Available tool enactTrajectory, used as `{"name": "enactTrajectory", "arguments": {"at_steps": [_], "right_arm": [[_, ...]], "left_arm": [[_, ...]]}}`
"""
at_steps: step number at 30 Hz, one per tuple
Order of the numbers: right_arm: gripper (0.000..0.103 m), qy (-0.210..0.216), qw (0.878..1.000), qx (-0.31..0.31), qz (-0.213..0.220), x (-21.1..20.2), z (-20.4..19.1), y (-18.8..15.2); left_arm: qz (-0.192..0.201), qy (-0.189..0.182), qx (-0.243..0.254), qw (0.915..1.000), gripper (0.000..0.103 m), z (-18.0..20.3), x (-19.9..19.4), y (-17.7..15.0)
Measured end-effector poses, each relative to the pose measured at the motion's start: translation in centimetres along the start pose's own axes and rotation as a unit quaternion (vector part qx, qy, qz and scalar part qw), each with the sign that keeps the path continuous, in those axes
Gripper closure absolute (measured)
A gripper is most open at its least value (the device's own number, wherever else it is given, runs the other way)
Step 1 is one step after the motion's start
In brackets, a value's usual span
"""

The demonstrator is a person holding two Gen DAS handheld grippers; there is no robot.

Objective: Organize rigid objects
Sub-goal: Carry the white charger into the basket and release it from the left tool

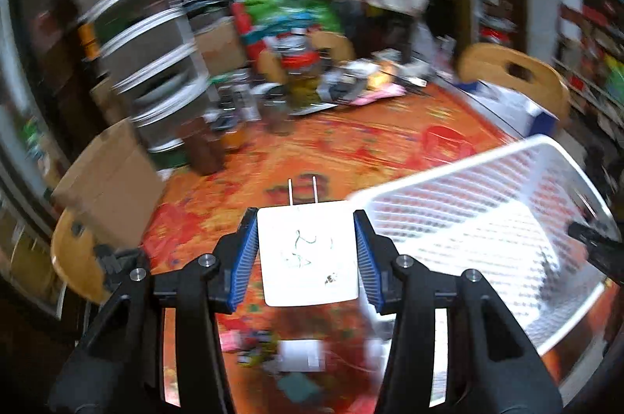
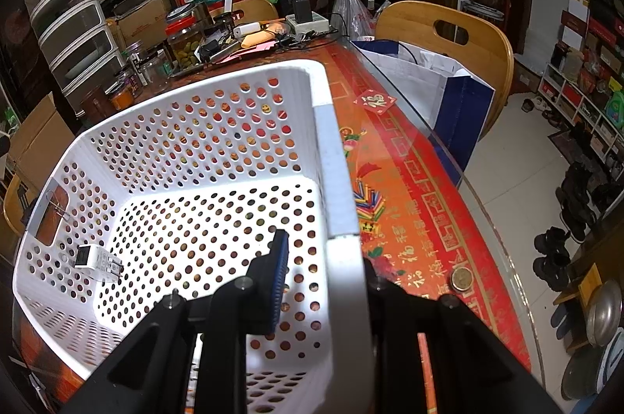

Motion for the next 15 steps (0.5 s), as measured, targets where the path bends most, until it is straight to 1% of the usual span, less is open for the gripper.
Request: {"name": "enactTrajectory", "arguments": {"at_steps": [2,4,6,10,15], "right_arm": [[0.082,0.001,1.000,0.000,0.001,0.0,0.0,0.0],[0.082,0.002,1.000,0.003,0.002,0.0,0.0,0.0],[0.082,0.003,1.000,0.004,0.002,0.0,0.0,0.0],[0.082,0.003,1.000,0.003,0.002,0.0,0.0,-0.1],[0.082,0.003,1.000,0.001,0.003,-0.1,0.0,-0.2]], "left_arm": [[-0.029,-0.020,0.025,0.9990,0.059,3.0,1.1,0.2],[-0.058,-0.039,0.040,0.9967,0.059,5.4,2.5,0.2],[-0.079,-0.034,0.060,0.9945,0.059,7.9,3.6,0.0],[-0.105,-0.035,0.099,0.9888,0.059,11.2,5.1,-0.7],[-0.134,-0.027,0.140,0.9806,0.059,13.8,7.9,-1.5]]}}
Point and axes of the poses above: each gripper's, at about its wrist camera, not at the fingertips, and x roughly the way its jaws point, z to its right, y to its top, the point moved 2 cm from there along x, roughly the way its jaws point, and after that the axes turned 4 degrees about -y, right-handed, at the moved point
